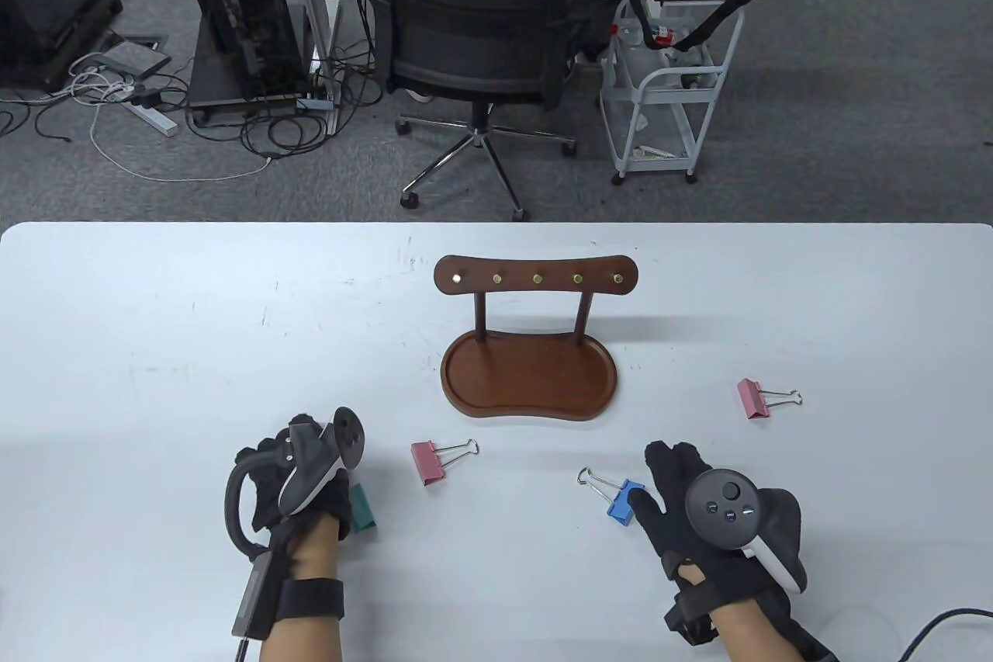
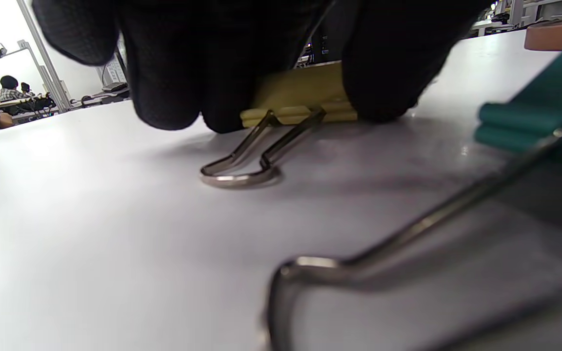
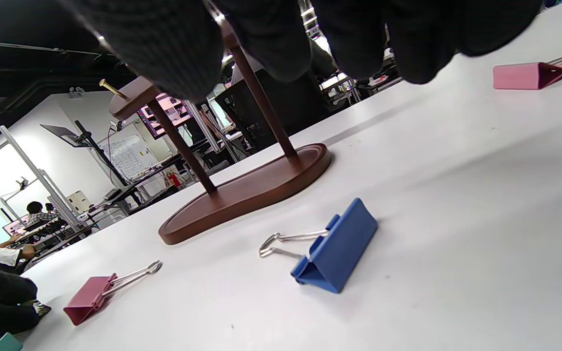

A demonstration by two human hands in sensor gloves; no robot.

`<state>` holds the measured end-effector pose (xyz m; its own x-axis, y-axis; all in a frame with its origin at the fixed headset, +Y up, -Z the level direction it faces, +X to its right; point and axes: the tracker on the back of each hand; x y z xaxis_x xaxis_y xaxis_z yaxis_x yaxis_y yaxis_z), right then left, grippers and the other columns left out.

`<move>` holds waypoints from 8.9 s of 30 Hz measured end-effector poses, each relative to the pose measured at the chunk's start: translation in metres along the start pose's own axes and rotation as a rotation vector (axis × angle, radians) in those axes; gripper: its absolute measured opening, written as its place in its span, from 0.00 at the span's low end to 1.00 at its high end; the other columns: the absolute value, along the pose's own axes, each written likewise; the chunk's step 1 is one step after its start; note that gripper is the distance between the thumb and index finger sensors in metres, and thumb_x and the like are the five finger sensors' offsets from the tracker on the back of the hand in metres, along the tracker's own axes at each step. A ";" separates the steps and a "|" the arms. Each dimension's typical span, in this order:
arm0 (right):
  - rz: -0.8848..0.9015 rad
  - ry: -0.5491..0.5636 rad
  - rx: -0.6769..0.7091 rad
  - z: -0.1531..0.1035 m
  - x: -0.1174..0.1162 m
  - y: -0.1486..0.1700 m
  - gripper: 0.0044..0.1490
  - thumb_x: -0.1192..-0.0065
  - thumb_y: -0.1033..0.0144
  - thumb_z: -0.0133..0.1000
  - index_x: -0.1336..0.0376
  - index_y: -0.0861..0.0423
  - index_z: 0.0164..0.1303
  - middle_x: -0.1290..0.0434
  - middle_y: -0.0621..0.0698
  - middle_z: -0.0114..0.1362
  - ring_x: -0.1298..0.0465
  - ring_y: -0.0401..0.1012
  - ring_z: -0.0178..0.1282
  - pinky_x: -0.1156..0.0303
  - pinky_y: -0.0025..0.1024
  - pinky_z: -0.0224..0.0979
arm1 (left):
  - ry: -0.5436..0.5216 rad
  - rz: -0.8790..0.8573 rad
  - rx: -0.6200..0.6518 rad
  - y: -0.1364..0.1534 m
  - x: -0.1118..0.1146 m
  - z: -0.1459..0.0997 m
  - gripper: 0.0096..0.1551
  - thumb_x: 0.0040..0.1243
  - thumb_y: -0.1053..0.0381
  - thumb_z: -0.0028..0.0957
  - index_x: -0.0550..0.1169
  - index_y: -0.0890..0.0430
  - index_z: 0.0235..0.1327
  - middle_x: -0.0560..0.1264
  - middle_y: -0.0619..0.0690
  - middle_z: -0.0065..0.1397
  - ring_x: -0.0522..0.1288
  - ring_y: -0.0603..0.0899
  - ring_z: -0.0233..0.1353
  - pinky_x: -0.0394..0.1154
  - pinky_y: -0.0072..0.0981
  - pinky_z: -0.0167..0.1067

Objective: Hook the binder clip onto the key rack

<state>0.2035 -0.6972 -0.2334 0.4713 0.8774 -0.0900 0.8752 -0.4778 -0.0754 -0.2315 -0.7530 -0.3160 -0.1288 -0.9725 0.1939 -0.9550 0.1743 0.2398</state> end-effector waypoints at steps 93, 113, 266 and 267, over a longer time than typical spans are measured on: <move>0.060 0.043 0.803 -0.018 -0.016 -0.047 0.44 0.32 0.61 0.56 0.41 0.56 0.84 0.37 0.69 0.84 0.35 0.68 0.78 0.37 0.70 0.71 | -0.399 -0.254 1.035 -0.135 -0.086 -0.180 0.61 0.73 0.47 0.51 0.54 0.73 0.84 0.74 0.66 0.76 0.76 0.74 0.73 0.65 0.78 0.71; -0.019 0.237 0.786 -0.024 -0.013 -0.053 0.42 0.25 0.54 0.51 0.32 0.61 0.74 0.29 0.71 0.75 0.26 0.67 0.67 0.31 0.69 0.66 | -0.393 -0.320 1.003 -0.131 -0.085 -0.175 0.57 0.71 0.47 0.54 0.55 0.69 0.86 0.72 0.66 0.79 0.73 0.75 0.75 0.63 0.79 0.71; -0.054 0.231 0.205 0.115 -0.008 -0.122 0.52 0.50 0.42 0.64 0.48 0.67 0.88 0.48 0.80 0.86 0.45 0.79 0.77 0.46 0.75 0.70 | -0.245 -0.573 0.373 -0.074 -0.069 -0.122 0.47 0.60 0.44 0.63 0.63 0.72 0.84 0.72 0.73 0.77 0.72 0.81 0.72 0.59 0.81 0.69; -0.052 0.231 0.205 0.110 -0.004 -0.118 0.52 0.50 0.42 0.64 0.49 0.67 0.88 0.48 0.80 0.86 0.45 0.79 0.77 0.46 0.75 0.70 | -0.252 -0.577 0.382 -0.075 -0.069 -0.122 0.46 0.60 0.44 0.63 0.63 0.72 0.84 0.72 0.72 0.77 0.72 0.81 0.72 0.60 0.81 0.69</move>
<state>0.0860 -0.6489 -0.3328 0.4596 0.8761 0.1454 0.8694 -0.4105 -0.2749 -0.1188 -0.6796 -0.2310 0.4085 -0.9075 -0.0983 -0.9102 -0.3968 -0.1190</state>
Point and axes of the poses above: the tracker on the back of each hand, its own y axis roughly to the little-finger side, its own z axis roughly from the wrist to the fingertips, x = y × z
